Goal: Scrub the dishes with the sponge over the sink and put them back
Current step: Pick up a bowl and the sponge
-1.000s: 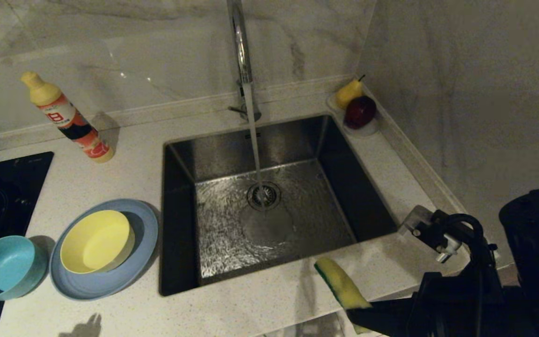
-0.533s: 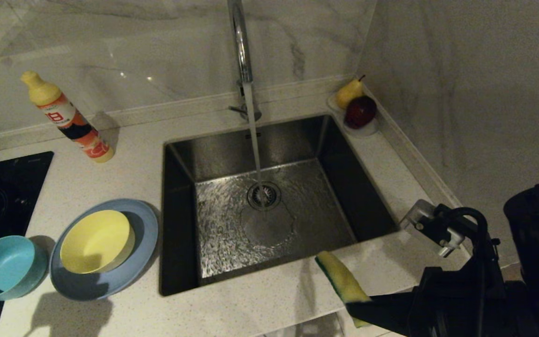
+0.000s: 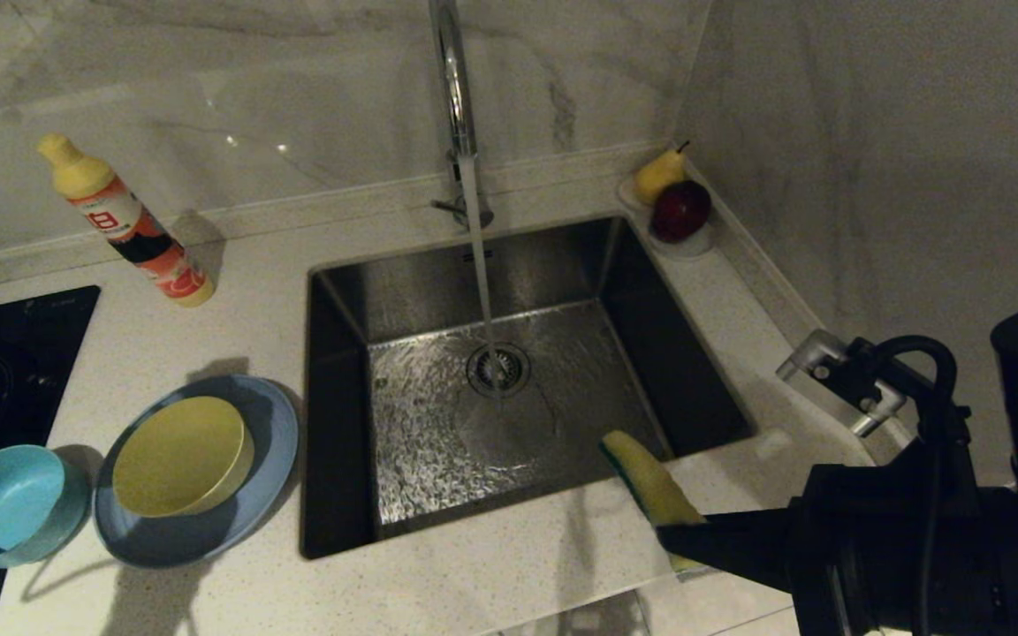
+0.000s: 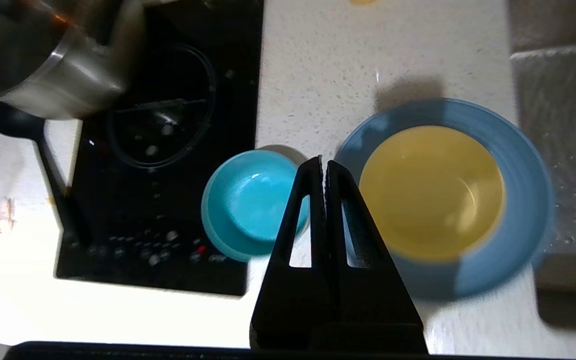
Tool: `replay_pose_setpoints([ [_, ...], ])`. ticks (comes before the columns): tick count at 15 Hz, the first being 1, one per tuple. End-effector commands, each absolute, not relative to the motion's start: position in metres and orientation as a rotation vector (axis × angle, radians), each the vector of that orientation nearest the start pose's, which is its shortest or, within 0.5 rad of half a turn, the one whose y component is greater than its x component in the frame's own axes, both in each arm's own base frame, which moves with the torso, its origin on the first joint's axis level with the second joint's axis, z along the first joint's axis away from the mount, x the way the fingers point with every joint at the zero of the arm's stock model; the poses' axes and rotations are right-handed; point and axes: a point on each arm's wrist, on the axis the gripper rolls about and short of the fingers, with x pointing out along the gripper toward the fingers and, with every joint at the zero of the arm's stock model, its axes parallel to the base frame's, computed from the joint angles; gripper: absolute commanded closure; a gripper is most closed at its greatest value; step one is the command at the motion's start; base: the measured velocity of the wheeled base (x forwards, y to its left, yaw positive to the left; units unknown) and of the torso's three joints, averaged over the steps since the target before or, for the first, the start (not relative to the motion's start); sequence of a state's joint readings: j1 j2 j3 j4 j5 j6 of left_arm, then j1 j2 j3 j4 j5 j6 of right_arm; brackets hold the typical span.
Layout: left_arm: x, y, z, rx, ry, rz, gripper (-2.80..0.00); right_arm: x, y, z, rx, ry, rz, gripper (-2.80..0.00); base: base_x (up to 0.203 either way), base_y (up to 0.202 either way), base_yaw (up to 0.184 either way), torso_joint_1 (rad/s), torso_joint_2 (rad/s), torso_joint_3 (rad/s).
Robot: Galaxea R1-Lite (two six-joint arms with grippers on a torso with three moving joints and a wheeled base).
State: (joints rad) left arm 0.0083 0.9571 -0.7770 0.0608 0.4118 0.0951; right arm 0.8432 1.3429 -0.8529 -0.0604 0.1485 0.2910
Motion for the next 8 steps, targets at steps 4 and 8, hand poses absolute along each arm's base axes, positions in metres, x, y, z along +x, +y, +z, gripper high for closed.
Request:
replay_pose_setpoints([
  [4, 0.206, 0.046, 0.251, 0.119, 0.348, 0.580, -2.80, 0.147, 0.170, 0.232, 0.108, 0.572, 0.901, 0.00, 0.000, 0.000, 0.000, 0.000, 0.00, 0.000],
  [8, 0.232, 0.085, 0.251, 0.078, 0.370, 0.728, -2.80, 0.152, 0.173, 0.226, 0.104, 0.597, 0.887, 0.00, 0.000, 0.000, 0.000, 0.000, 0.00, 0.000],
])
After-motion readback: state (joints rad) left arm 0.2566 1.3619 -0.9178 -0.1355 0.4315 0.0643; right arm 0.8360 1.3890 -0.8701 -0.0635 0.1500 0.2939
